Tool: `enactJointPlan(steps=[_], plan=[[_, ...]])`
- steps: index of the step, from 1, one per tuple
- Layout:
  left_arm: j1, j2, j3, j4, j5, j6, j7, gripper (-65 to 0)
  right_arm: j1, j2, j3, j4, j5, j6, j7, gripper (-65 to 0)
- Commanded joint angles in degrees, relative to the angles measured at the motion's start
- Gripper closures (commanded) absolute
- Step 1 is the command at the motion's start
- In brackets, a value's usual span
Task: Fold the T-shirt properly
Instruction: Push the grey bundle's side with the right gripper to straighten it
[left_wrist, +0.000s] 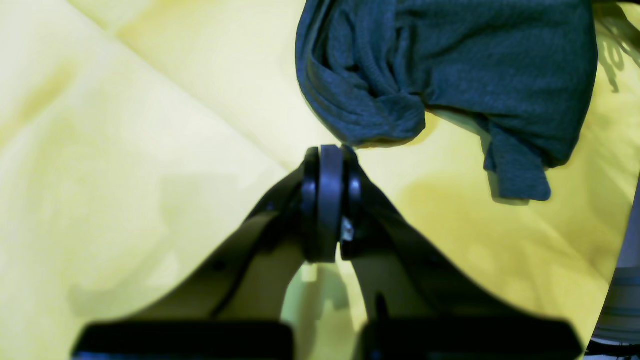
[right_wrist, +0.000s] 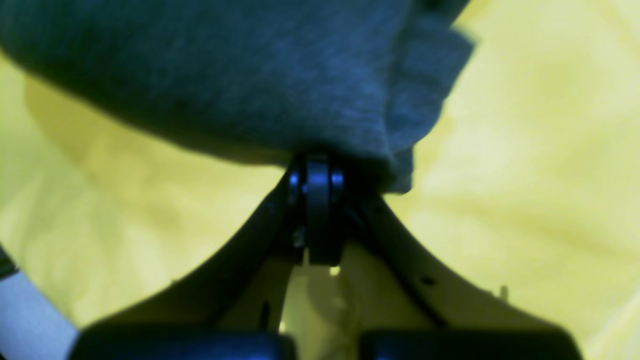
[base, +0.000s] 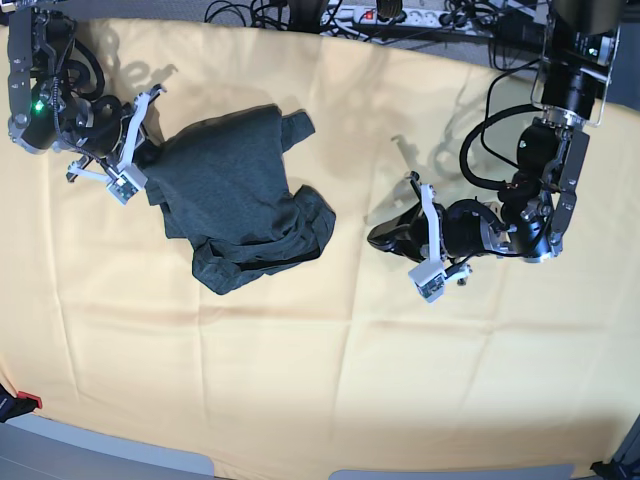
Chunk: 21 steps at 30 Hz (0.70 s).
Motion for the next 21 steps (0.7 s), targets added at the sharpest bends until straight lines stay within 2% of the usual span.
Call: enactJointPlan(steps=[1, 6, 8, 12, 17, 19, 21], plan=[[-1.22, -0.74, -0.42, 0.83, -1.14, -0.17, -1.18, 0.0, 0.33, 0.83, 0.44, 0.74, -0.50, -0.33, 1.11, 0.0], [-1.25, -0.85, -0.42, 0.83, -1.20, -0.17, -1.25, 0.0, 0.61, 0.83, 0.44, 0.74, -9.64, -5.86, 3.91, 0.0], [-1.25, -0.85, -0.42, 0.83, -1.60, -0.17, -1.25, 0.0, 0.66, 0.79, 0.44, 0.74, -9.03, -6.03, 4.39, 0.0], [-1.25, -0.85, -0.42, 0.83, -1.60, -0.17, -1.22, 0.0, 0.79, -0.76, 0.42, 0.74, -5.90, -3.02, 5.88, 0.0], [-1.25, -0.85, -0.42, 0.83, -1.60, -0.15, -1.22, 0.0, 2.29, -4.70, 0.35, 0.74, -4.76, 0.98, 6.05, 0.0], [-1.22, -0.85, -0.42, 0.83, -1.57, -0.13, -1.20, 0.0, 2.32, -5.20, 0.33, 0.74, 0.07, 5.22, 4.46, 0.0], [-1.25, -0.87, -0.42, 0.83, -1.57, -0.13, -1.22, 0.0, 2.05, -5.14, 0.04, 0.76, 10.27, 10.07, -2.40, 0.0]])
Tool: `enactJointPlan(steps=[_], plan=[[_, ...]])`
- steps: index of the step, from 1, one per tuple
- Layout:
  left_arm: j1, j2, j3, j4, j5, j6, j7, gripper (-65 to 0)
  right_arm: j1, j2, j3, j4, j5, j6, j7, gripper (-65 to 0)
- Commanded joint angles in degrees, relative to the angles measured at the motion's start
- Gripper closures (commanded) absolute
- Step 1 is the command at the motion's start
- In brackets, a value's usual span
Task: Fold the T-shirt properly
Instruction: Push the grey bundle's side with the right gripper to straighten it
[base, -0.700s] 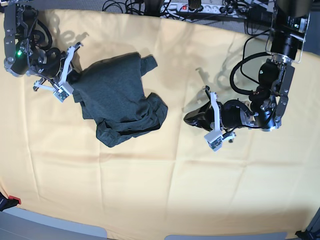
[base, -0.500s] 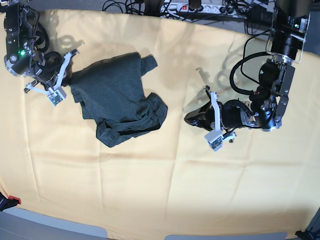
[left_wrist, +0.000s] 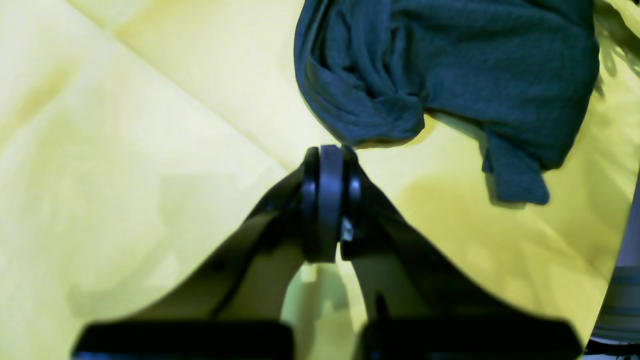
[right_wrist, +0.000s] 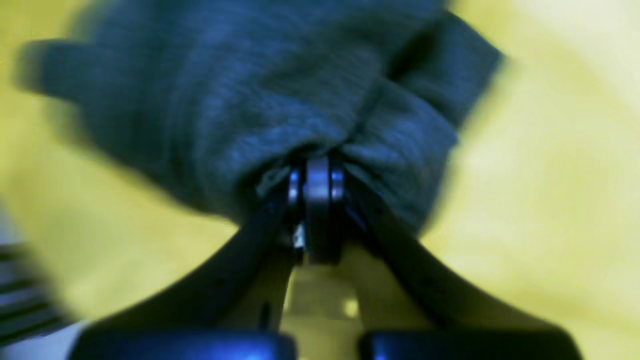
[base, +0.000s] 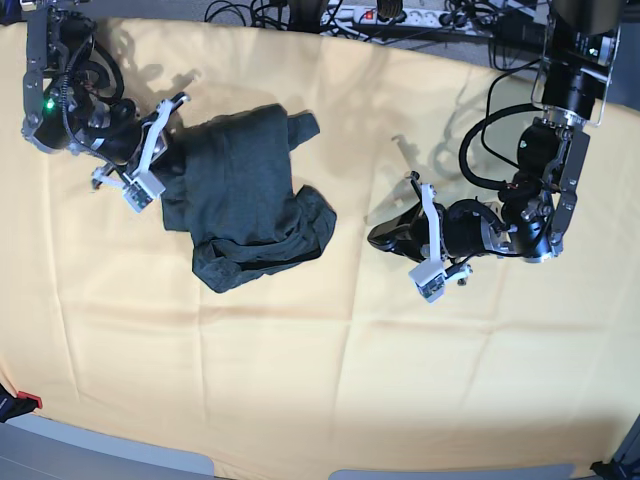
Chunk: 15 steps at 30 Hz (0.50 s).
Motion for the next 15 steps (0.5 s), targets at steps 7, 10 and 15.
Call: enactJointPlan(steps=[7, 10, 15], plan=[[-1.22, -0.66, -0.42, 0.83, -1.38, -0.15, -1.22, 0.0, -1.09, 0.83, 0.31, 1.73, 17.64, 0.28, -11.15, 0.0], [-1.22, -0.68, -0.42, 0.83, -1.38, -0.15, -1.18, 0.0, -1.25, 0.83, 1.29, 3.69, 19.17, 0.28, -11.17, 0.0], [-1.03, -0.70, -0.42, 0.83, -1.36, -0.17, -1.16, 0.0, -1.20, 0.83, 7.58, 6.54, 11.58, 0.28, -6.47, 0.0]])
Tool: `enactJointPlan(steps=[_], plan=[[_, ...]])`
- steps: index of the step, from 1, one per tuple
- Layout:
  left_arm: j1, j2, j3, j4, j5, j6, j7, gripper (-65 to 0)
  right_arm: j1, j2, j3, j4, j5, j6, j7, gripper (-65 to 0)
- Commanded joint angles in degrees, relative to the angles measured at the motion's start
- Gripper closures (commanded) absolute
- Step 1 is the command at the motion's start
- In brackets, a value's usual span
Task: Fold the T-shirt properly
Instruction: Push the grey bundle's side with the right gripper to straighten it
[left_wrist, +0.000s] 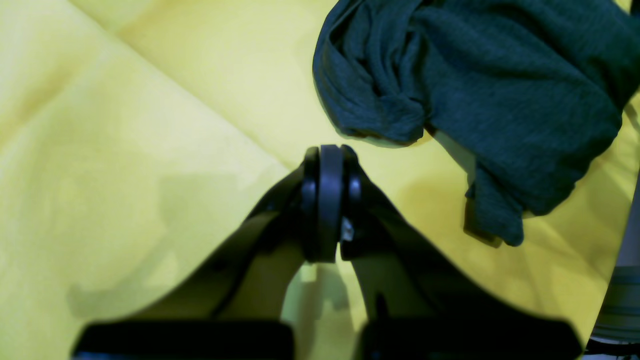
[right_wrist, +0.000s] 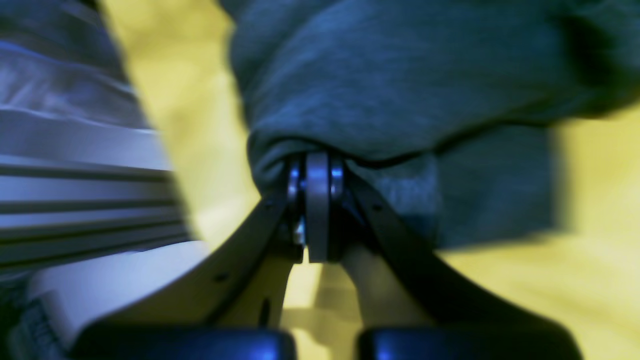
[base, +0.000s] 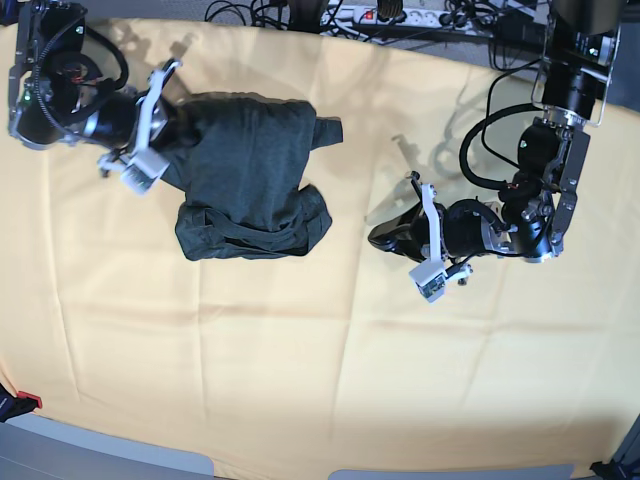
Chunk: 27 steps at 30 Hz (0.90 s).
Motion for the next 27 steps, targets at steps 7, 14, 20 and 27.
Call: enactJointPlan(steps=[7, 14, 20, 27], plan=[[-0.98, -0.66, -0.42, 0.83, -1.40, -0.22, -1.22, 0.0, 0.50, 0.85, 17.77, 1.44, 0.90, -2.62, 5.29, 0.0], [-0.98, -0.68, -0.42, 0.83, -6.08, -2.05, 1.31, 0.0, 0.17, 0.85, 28.37, 1.44, 22.49, 0.25, -7.23, 0.0], [-1.01, -0.68, -0.42, 0.83, -8.22, -2.05, 2.40, 0.0, -6.01, 0.83, 34.80, 1.42, 24.12, 0.25, -9.50, 0.0], [-2.73, -0.35, 1.55, 0.83, -14.43, -2.05, 2.95, 0.0, -12.61, -1.44, 38.91, 1.42, 24.12, 0.25, -9.50, 0.0]])
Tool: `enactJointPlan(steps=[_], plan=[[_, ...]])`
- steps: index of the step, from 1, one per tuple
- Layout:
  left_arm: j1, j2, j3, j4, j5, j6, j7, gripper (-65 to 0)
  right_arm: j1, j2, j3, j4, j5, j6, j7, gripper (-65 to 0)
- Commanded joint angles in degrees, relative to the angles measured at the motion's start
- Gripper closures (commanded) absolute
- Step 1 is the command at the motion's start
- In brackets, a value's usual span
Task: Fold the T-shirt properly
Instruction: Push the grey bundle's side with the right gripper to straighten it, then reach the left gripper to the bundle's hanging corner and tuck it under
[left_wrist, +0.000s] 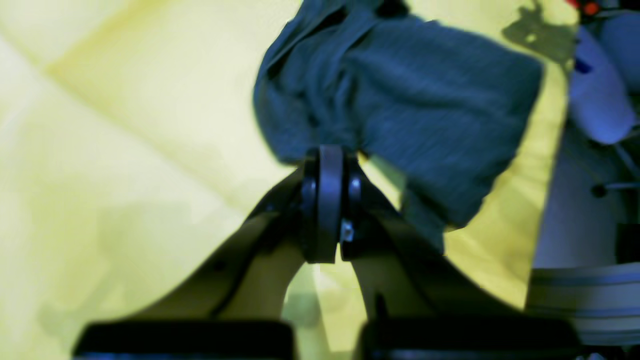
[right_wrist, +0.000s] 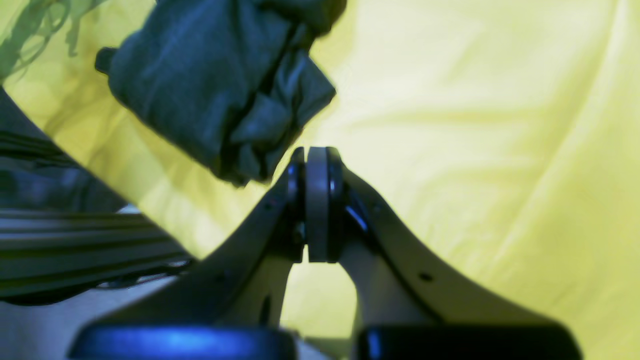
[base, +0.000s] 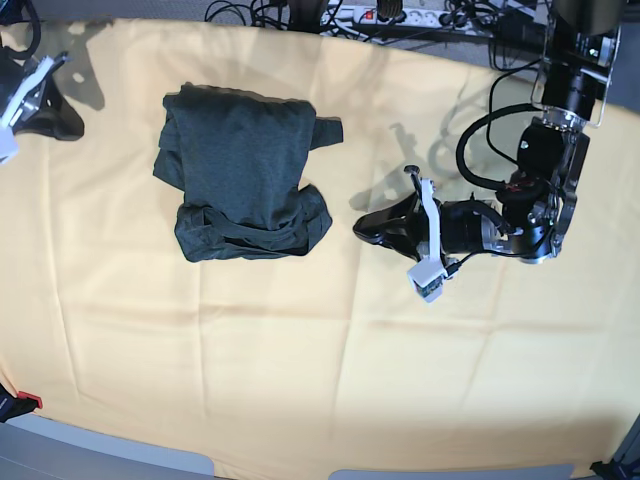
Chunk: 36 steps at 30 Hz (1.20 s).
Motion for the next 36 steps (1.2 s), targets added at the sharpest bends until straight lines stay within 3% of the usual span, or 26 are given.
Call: enactJointPlan(steps=[1, 5, 10, 14, 25, 29, 33, 35, 36], plan=[[-2.36, -0.09, 1.07, 0.83, -2.45, -0.47, -0.81, 0.0, -0.44, 0.63, 0.59, 0.81, 1.19, 0.25, 1.08, 0.0], [-6.64, 2.36, 9.22, 0.83, -1.27, -0.47, -0.85, 0.0, -1.05, -0.50, 0.59, 0.81, 1.19, 0.25, 1.08, 0.0], [-10.99, 7.06, 19.04, 0.81, 6.49, -0.47, -3.06, 0.0, -1.05, -0.63, 0.59, 0.83, 1.19, 0.25, 1.08, 0.0], [-13.77, 10.73, 23.02, -0.35, 11.72, -0.47, -4.59, 0.0, -1.05, -0.59, 0.59, 0.83, 1.19, 0.25, 1.08, 0.0], [-22.91, 21.14, 25.07, -26.23, 20.17, -0.47, -13.29, 0.0, -1.05, -0.61, 0.59, 0.83, 1.19, 0.25, 1.08, 0.0], [-27.85, 23.30, 24.96, -30.69, 25.20, -0.47, -17.35, 0.0, -1.05, -0.61, 0.59, 0.83, 1.19, 0.25, 1.08, 0.0], [-32.26, 23.28, 24.33, -30.67, 27.96, 9.44, -20.20, 0.0, -1.05, -0.59, 0.59, 0.81, 1.19, 0.25, 1.08, 0.0], [-33.40, 23.28, 23.21, -30.67, 26.45, 8.44, -17.11, 0.0, -1.05, -0.59, 0.59, 0.83, 1.19, 0.25, 1.08, 0.0], [-33.62, 23.28, 22.60, -30.64, 23.80, 5.38, -14.43, 0.0, -1.05, -0.59, 0.59, 0.83, 1.19, 0.25, 1.08, 0.0]])
